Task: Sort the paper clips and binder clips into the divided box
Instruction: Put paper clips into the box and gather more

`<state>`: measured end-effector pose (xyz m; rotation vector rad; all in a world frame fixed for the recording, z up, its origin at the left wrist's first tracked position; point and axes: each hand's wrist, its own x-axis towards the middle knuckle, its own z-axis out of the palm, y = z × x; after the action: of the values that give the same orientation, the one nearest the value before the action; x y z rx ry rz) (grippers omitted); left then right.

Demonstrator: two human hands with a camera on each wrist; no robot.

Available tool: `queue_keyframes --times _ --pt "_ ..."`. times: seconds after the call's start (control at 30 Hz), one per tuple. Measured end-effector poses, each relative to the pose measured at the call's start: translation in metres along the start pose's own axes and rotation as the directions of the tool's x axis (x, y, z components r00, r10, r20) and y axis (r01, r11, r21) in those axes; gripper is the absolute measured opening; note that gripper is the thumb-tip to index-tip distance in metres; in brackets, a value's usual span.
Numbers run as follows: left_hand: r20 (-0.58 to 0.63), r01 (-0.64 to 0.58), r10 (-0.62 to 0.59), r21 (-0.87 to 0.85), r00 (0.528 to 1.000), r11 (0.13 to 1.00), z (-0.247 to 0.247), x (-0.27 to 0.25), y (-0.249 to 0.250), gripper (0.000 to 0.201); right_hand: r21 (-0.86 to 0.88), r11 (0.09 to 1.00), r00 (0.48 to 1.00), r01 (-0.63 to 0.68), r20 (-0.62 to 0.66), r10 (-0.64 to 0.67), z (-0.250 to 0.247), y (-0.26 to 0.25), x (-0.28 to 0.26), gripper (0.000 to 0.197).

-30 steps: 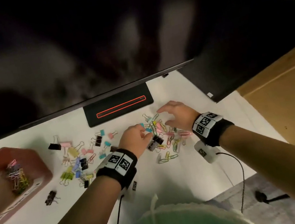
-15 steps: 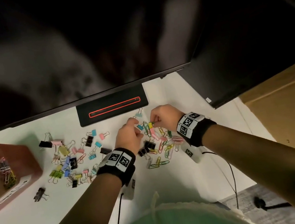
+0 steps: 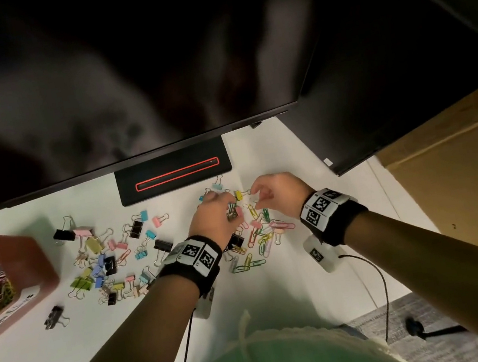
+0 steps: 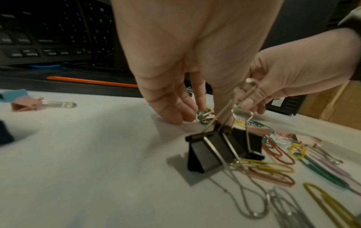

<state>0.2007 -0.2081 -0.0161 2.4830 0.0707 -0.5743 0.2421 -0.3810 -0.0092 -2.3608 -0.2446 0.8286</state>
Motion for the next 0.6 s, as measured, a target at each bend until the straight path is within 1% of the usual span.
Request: queue_keyframes --times 0.07,0.17,0.27,0.33,0.4,0.47,0.53,0.6 --pt "0.005 -0.014 0.014 0.003 1.000 1.000 -0.001 0.001 -0.002 0.022 -0.070 0.998 0.999 0.006 0.044 -0.003 0.007 -0.003 -0.002 0.030" --pt "0.023 -0.012 0.013 -0.062 1.000 0.998 -0.005 -0.003 -0.008 0.012 -0.127 0.992 0.999 0.005 0.042 0.000 0.014 -0.008 0.001 0.027" --pt "-0.024 0.002 -0.006 -0.156 1.000 0.988 -0.013 -0.011 -0.018 0.010 -0.178 0.983 0.999 0.036 0.035 -0.030 0.017 -0.012 0.005 0.020" --pt "-0.064 0.025 -0.037 -0.178 0.997 0.984 -0.022 -0.017 -0.026 0.013 -0.196 0.978 0.998 0.063 0.026 -0.059 0.017 -0.014 0.007 0.017" --pt "-0.094 0.069 -0.083 -0.137 0.992 0.988 -0.029 -0.022 -0.032 0.021 -0.208 0.974 0.995 0.095 0.024 -0.092 0.017 -0.014 0.008 0.016" --pt "-0.122 0.104 -0.111 -0.057 0.986 0.993 -0.032 -0.025 -0.033 0.029 -0.204 0.972 0.993 0.117 0.042 -0.111 0.017 -0.014 0.009 0.017" --pt "-0.134 0.087 -0.084 0.014 0.987 0.996 -0.030 -0.027 -0.027 0.032 -0.150 0.982 0.993 0.113 0.050 -0.106 0.015 -0.013 0.009 0.016" --pt "-0.092 0.071 -0.066 0.050 0.994 0.996 -0.023 -0.025 -0.016 0.037 -0.087 0.991 0.994 0.103 0.030 -0.101 0.012 -0.012 0.010 0.013"
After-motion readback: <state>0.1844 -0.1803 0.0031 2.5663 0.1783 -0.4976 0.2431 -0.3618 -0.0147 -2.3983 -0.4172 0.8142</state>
